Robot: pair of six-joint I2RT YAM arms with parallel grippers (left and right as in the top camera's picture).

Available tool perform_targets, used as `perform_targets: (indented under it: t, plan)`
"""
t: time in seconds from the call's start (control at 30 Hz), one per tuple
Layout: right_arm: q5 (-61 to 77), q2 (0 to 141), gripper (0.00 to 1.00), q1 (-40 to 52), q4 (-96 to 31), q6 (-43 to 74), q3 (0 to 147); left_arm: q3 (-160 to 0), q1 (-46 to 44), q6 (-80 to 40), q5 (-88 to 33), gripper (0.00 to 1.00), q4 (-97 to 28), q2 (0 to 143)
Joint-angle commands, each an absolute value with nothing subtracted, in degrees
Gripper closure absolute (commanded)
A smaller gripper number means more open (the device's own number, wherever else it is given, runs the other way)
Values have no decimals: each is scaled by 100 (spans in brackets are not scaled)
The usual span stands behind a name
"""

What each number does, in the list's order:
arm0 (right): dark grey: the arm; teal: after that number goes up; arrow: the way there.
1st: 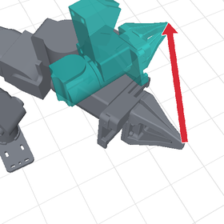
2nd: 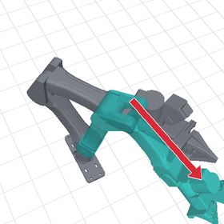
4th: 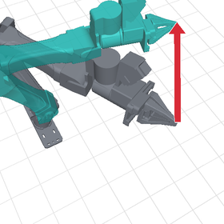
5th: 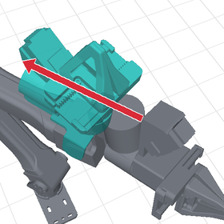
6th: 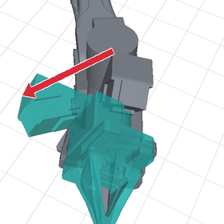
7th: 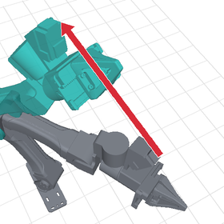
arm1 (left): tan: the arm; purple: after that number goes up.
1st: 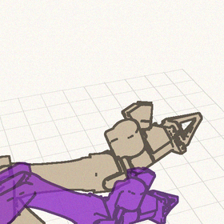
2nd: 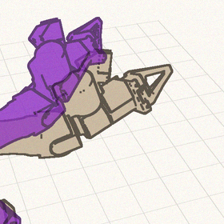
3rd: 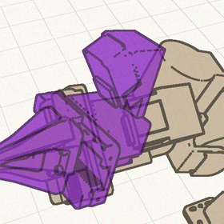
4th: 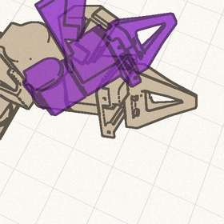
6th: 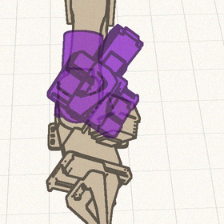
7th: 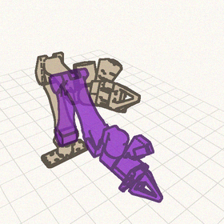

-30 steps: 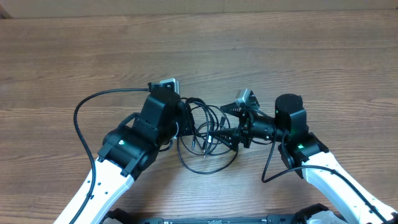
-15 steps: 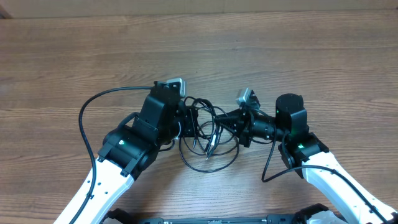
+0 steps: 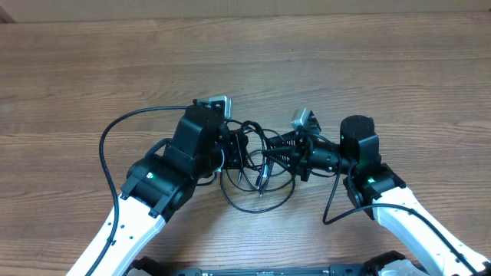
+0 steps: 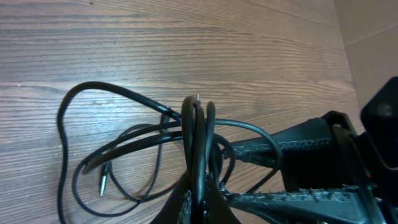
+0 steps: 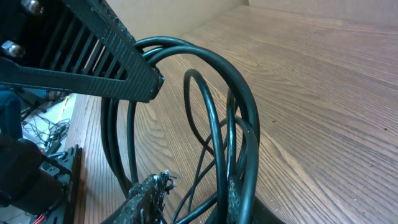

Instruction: Untangle cables

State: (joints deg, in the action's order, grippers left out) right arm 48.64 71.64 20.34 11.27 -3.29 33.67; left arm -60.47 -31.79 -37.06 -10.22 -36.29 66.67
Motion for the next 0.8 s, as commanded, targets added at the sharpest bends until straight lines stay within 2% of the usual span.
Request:
perform_targets:
  t: [0.0, 0.07, 0.13, 0.2, 0.23, 0.27, 0.5, 0.77]
  plan:
    - [4884, 7150, 68, 2056, 1146, -351, 3420, -6097, -3159, -3573, -1269, 96, -3548, 6687]
    - [4884, 7150, 69, 2056, 1146, -351, 3420, -6097, -3159, -3573, -1369, 96, -3529, 6687]
    - [4884, 7150, 78, 2056, 1146, -351, 3420, -6097, -3159, -3575, -1387, 96, -3498, 6687]
    - [4884, 7150, 79, 2056, 1146, -351, 3420, -6097, -3159, -3573, -1417, 96, -3474, 6687]
    - [4875, 7150, 77, 2056, 1146, -351, 3420, -6097, -3159, -3568, -1461, 96, -3461, 6687]
    - [4836, 7150, 60, 2056, 1144, -349, 3420, -6097, -3159, -3544, -1492, 96, -3441, 6687]
    - [4755, 7150, 57, 2056, 1111, -349, 3420, -6097, -3159, -3465, -1503, 96, -3441, 6687]
    - [4755, 7150, 86, 2056, 1111, -349, 3420, -6097, -3157, -3468, -1487, 96, -3439, 6687]
